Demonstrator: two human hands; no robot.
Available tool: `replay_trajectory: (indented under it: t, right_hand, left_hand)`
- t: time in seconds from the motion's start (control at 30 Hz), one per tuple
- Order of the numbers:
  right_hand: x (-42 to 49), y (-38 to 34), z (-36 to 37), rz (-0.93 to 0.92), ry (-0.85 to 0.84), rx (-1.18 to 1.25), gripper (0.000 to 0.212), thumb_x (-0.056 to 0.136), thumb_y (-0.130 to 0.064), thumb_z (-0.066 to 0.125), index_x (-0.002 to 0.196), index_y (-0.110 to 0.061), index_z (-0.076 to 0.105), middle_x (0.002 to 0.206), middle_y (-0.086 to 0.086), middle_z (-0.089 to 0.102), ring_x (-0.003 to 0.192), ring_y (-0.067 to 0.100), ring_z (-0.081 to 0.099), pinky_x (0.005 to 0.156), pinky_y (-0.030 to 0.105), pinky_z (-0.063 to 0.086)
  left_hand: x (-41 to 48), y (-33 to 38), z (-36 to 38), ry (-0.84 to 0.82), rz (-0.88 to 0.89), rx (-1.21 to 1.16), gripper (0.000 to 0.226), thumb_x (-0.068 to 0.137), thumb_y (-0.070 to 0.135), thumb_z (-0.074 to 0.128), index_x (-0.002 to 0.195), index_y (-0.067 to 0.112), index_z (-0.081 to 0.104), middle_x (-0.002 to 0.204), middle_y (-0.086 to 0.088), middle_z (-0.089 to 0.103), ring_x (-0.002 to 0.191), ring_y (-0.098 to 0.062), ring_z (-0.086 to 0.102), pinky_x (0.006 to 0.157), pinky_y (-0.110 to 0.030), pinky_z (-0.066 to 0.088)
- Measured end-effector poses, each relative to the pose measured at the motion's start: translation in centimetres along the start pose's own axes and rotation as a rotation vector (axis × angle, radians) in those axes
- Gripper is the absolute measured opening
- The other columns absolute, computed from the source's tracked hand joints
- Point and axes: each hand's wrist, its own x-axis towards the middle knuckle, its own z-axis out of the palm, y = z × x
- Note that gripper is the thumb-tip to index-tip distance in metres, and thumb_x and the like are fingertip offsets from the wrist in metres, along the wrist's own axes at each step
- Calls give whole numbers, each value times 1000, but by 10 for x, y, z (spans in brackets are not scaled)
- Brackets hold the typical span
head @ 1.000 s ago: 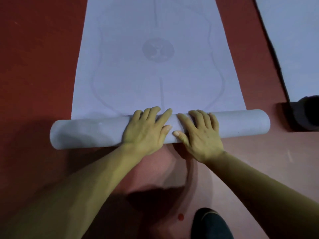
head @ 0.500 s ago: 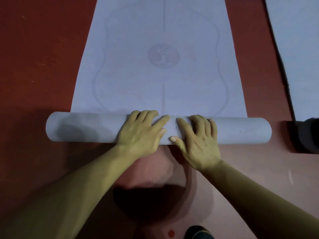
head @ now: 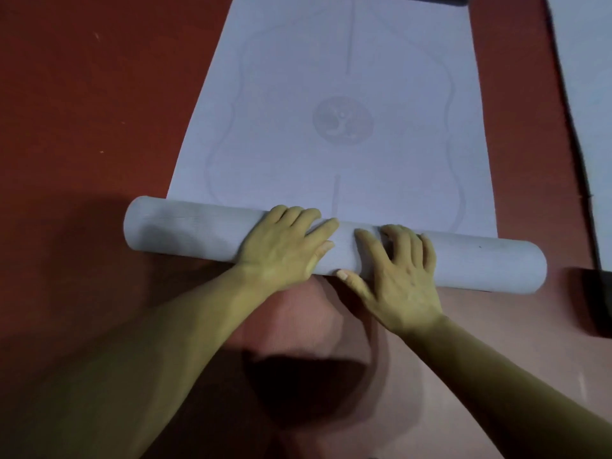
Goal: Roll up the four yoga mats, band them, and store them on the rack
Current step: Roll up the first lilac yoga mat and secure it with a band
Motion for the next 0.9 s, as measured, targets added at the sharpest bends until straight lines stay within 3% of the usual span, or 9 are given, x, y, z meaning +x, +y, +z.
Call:
replay_trajectory:
  t: [0.3,0.5,0.7,0.9]
  right_hand:
    - [26,8,0,2,-72,-29,66,97,-66,37,139,-20,59,131,15,55,120,35,55,110,55,32]
    - [23,4,4,11,32,-12,67,96,-64,44,146,-20,54,140,18,52,134,39,47,111,57,30]
    - [37,12,15,7,28,27,69,96,-64,43,136,-11,60,131,14,59,124,38,56,109,55,32]
    - [55,15,9,13,-23,40,67,99,-62,39,136,-10,60,129,12,59,122,36,56,108,52,32]
  left_hand:
    - [8,11,5,130,-121,-51,45,100,42,41,135,21,61,128,-13,61,112,-31,60,98,-45,45]
    - [24,-1,5,37,-93,42,47,102,44,34,135,23,62,120,-8,65,102,-30,63,91,-45,50]
    - [39,-7,1,7,-105,-3,45,100,41,40,130,20,66,113,-8,68,95,-30,66,86,-43,53]
    - [46,-2,-14,-50,-131,-63,46,98,42,44,134,19,62,126,-14,62,108,-32,64,96,-42,51]
